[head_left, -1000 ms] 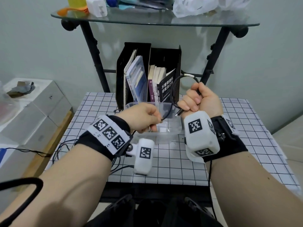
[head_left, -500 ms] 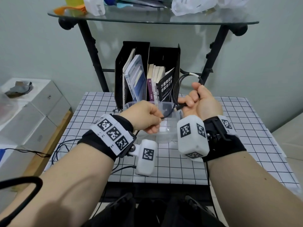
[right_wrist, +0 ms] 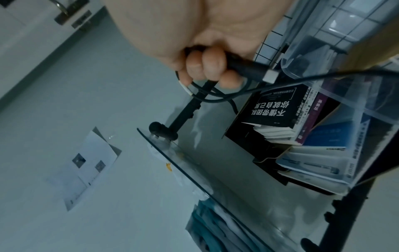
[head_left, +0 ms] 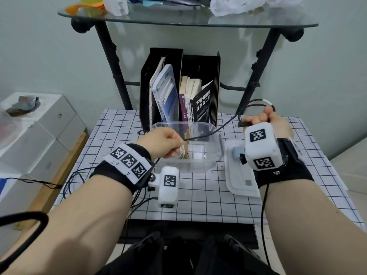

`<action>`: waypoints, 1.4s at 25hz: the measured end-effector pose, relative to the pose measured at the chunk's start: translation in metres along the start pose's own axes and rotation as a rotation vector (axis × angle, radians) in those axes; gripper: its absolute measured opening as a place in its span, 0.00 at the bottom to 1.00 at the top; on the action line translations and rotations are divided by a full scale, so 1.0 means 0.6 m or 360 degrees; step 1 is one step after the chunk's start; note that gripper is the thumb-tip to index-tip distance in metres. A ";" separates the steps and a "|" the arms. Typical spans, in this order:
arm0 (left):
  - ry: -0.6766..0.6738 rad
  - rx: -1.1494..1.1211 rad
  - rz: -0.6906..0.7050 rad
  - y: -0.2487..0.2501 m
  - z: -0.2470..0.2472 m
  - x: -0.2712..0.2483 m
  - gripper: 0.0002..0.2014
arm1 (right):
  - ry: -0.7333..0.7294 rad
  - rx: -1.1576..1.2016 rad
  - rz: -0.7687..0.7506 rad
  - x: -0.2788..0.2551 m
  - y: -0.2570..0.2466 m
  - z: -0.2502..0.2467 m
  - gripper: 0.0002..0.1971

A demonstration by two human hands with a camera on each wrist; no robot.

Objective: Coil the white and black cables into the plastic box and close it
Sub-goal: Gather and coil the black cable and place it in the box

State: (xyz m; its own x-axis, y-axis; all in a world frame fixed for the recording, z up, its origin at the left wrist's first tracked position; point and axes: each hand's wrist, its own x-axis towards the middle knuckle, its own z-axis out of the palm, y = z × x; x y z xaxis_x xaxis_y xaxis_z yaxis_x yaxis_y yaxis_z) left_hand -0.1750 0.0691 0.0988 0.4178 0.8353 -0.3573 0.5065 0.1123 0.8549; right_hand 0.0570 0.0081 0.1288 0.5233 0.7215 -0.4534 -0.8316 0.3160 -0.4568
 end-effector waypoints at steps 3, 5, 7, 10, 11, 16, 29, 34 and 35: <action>-0.0062 0.0259 0.0105 0.016 0.005 -0.010 0.05 | -0.0040 -0.0059 -0.0177 0.000 0.018 0.006 0.10; -0.0095 0.0450 0.0199 0.026 0.008 -0.017 0.05 | -0.0041 -0.0097 -0.0263 0.002 0.027 0.006 0.12; -0.0182 0.0590 0.0256 0.037 0.011 -0.022 0.06 | -0.0033 -0.0145 -0.0326 0.003 0.039 0.006 0.13; -0.0353 0.0712 0.0270 0.050 0.016 -0.029 0.06 | -0.0024 -0.0201 -0.0379 -0.002 0.052 0.008 0.13; -0.0393 0.0706 0.0269 0.052 0.017 -0.031 0.06 | -0.0029 -0.0244 -0.0396 -0.005 0.055 0.008 0.13; -0.0440 0.0479 0.0320 0.059 0.007 -0.036 0.08 | -0.0259 -0.1035 -0.0602 -0.005 0.072 -0.005 0.13; 0.0280 -0.0132 0.0532 0.035 0.003 -0.003 0.08 | -0.0945 -0.1772 0.0446 -0.060 0.110 -0.010 0.27; 0.0100 -0.0402 0.0376 0.024 0.000 -0.005 0.12 | -0.0961 -0.1225 0.0596 -0.070 0.109 0.002 0.21; 0.0026 -0.0462 0.0354 0.023 0.001 -0.007 0.15 | -0.0957 -0.1149 0.0594 -0.070 0.109 0.004 0.21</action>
State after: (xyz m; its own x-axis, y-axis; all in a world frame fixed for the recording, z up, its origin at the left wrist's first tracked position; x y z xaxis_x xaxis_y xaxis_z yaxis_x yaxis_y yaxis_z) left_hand -0.1696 0.0667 0.1119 0.4803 0.8648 -0.1466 0.1686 0.0729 0.9830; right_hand -0.0197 0.0001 0.1200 -0.0937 0.9517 -0.2924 -0.5071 -0.2983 -0.8086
